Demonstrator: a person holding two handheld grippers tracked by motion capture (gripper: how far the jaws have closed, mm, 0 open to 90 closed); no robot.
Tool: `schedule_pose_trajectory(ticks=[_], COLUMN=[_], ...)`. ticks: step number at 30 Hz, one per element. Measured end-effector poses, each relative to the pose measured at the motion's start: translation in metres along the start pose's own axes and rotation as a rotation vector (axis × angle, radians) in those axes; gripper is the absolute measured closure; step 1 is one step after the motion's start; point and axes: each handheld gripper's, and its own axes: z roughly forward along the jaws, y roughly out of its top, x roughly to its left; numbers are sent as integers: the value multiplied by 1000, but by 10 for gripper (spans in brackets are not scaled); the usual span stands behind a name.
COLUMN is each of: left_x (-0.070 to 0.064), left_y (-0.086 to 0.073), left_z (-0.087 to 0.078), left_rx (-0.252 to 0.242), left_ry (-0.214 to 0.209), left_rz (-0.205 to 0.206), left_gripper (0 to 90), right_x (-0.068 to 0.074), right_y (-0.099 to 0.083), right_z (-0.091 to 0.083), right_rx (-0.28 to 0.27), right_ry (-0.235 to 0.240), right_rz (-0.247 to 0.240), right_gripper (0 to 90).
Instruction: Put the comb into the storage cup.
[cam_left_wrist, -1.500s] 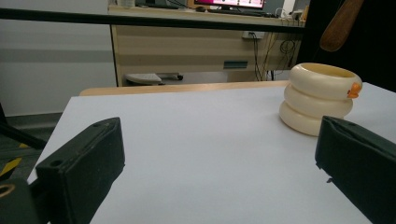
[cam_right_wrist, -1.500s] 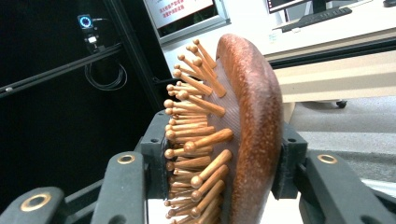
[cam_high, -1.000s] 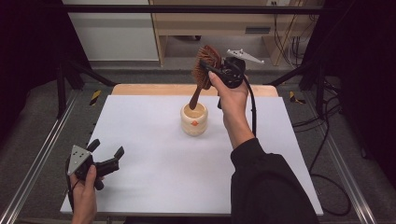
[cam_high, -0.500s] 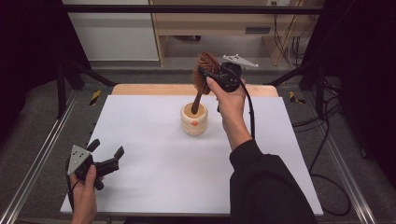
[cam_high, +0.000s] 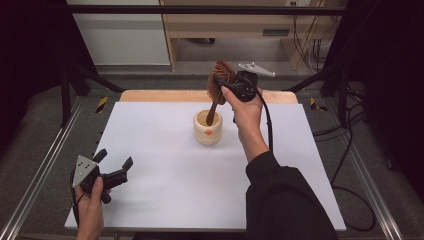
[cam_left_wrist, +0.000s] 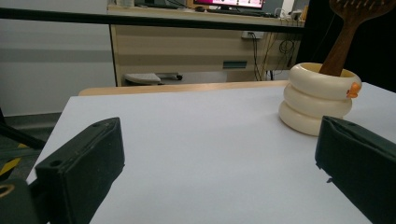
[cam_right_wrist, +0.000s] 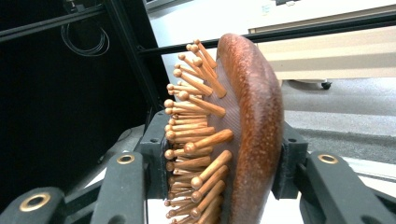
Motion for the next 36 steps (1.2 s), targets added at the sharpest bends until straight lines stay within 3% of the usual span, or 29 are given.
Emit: schedule_pose_trajectory(ticks=[36], left_x=[0], left_y=[0], left_z=[0], left_rx=[-1], left_ry=[-5], left_rz=[-1], left_gripper=[15], right_x=[-4], right_y=[-27], right_z=[13], right_rx=[28], right_ry=[3], right_rz=[22], right_gripper=[511])
